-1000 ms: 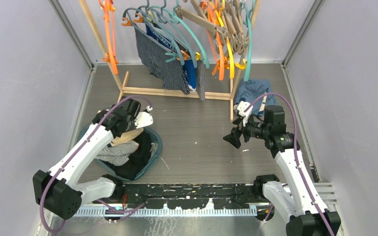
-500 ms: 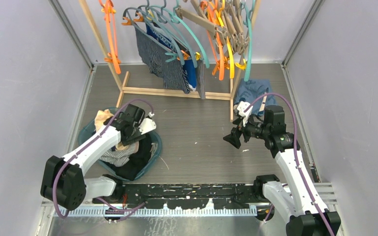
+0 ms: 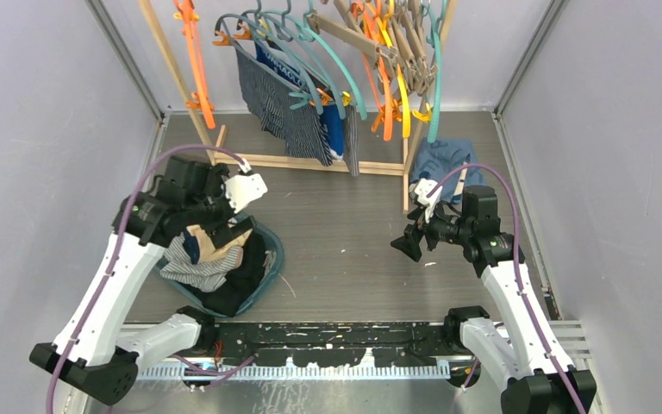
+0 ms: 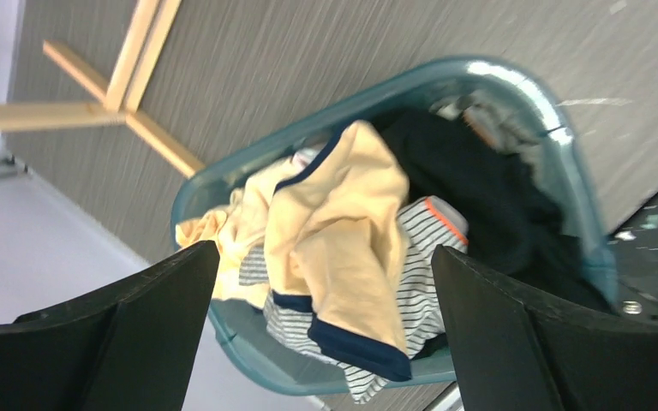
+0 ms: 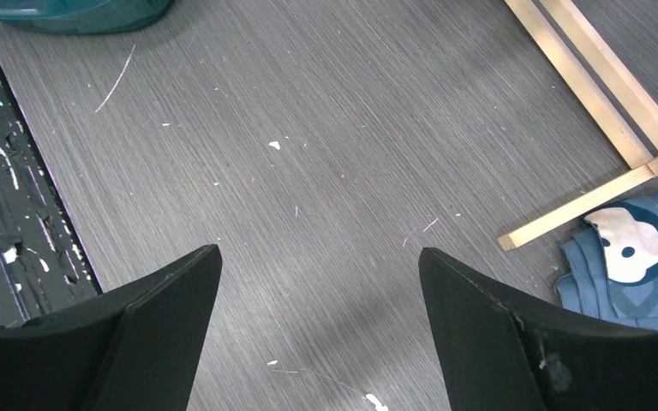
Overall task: Remove the underwear clipped to the hanger
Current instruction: Place the underwear in the bin, then pick up the hanger from the clothesline.
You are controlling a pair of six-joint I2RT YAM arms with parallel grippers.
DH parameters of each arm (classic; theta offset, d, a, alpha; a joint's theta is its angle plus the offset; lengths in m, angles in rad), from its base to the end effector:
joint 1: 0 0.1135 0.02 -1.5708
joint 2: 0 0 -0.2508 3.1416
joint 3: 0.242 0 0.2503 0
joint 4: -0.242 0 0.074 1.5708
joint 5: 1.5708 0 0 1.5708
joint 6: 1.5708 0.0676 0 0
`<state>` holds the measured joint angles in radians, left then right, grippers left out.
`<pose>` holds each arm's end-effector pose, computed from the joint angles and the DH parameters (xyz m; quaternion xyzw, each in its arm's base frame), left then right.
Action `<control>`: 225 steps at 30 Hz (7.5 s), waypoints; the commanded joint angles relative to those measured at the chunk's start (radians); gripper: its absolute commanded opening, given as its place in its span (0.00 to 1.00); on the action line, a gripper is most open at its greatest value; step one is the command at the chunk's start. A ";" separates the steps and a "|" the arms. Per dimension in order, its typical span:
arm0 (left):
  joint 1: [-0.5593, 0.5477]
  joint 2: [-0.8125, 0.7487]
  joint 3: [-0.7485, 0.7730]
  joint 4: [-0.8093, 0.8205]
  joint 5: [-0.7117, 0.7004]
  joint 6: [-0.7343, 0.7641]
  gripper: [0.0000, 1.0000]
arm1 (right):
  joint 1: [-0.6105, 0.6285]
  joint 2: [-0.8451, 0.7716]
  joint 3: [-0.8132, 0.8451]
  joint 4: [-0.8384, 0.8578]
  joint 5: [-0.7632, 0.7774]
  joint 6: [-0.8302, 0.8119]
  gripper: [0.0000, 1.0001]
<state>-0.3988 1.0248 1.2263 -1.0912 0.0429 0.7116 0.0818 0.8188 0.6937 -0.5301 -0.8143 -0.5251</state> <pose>0.1878 -0.0823 0.3253 0.5028 0.7970 0.0320 0.3330 0.1881 0.0647 0.2525 -0.4131 0.7338 0.2573 0.4740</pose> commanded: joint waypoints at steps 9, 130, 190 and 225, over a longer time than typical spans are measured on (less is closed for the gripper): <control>-0.033 0.142 0.601 -0.155 0.384 -0.236 0.98 | -0.004 0.011 0.006 0.051 -0.006 -0.004 0.92; 0.122 0.505 0.796 0.567 -0.172 -0.652 0.39 | -0.008 -0.016 -0.040 0.063 -0.018 -0.041 0.92; 0.156 0.346 0.329 1.303 -0.171 -0.765 0.00 | -0.008 -0.001 -0.049 0.066 -0.014 -0.053 0.97; 0.183 0.211 0.110 1.591 -0.158 -0.688 0.00 | -0.009 0.013 -0.055 0.067 -0.006 -0.056 0.97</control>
<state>-0.2295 1.2865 1.3392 0.2626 -0.1085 0.0029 0.0761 0.8276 0.6373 -0.5011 -0.8127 -0.5720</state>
